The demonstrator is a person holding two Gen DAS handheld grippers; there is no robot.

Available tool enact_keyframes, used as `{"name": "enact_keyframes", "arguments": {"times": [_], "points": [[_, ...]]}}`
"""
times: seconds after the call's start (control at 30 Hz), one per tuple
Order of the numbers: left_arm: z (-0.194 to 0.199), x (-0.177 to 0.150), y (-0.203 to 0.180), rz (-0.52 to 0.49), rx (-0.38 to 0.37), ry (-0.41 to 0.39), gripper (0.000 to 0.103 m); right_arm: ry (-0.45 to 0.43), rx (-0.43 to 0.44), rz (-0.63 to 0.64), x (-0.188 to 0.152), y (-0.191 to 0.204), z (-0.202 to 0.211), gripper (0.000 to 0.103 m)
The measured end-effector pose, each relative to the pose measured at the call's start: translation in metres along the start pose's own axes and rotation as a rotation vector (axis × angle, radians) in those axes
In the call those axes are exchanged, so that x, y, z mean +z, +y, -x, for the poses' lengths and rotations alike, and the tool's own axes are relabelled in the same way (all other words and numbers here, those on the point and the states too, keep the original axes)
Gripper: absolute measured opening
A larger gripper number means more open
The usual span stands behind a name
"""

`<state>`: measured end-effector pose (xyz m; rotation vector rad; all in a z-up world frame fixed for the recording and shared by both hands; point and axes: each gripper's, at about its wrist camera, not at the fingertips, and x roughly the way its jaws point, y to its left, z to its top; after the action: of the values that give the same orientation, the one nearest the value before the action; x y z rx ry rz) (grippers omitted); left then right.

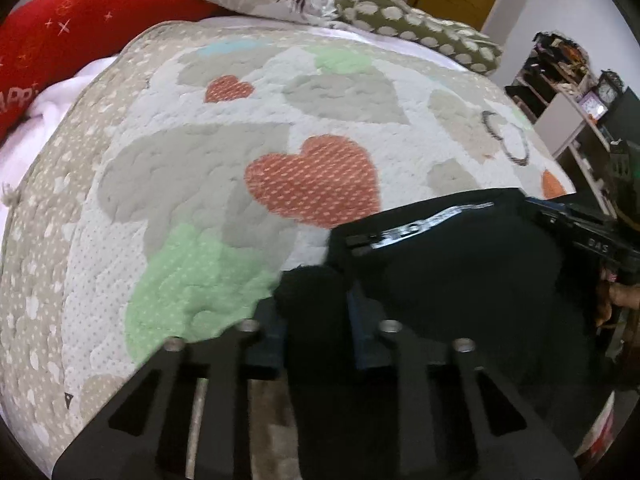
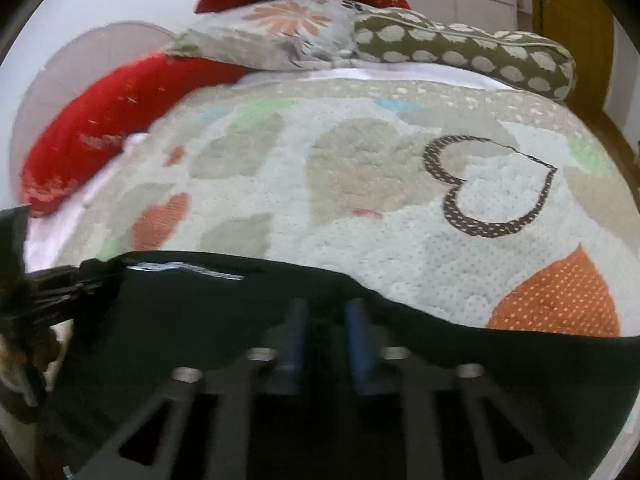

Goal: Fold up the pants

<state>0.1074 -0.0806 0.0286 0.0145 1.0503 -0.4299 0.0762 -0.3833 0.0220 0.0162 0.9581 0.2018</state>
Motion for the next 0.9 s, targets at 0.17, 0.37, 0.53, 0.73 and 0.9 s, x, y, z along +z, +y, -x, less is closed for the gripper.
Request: {"name": "enact_keyframes", "arguments": {"times": [0.17, 0.37, 0.53, 0.73, 0.9], "points": [[0.045, -0.002, -0.012, -0.007, -0.024, -0.110, 0.016, -0.079, -0.014, 0.071, -0.005, 0.014, 0.042, 0.004], [0.129, -0.037, -0.048, -0.109, -0.076, -0.270, 0.016, -0.206, 0.012, 0.096, -0.033, 0.032, 0.119, 0.003], [0.183, -0.095, -0.071, -0.175, -0.128, -0.369, 0.016, -0.321, 0.043, 0.083, -0.105, 0.047, 0.192, 0.002], [0.173, -0.163, -0.076, -0.160, -0.169, -0.327, 0.016, -0.274, 0.106, 0.007, -0.185, 0.045, 0.208, 0.002], [0.148, -0.187, -0.071, -0.078, -0.171, -0.237, 0.016, -0.260, 0.177, -0.236, -0.182, 0.001, 0.191, 0.009]]}}
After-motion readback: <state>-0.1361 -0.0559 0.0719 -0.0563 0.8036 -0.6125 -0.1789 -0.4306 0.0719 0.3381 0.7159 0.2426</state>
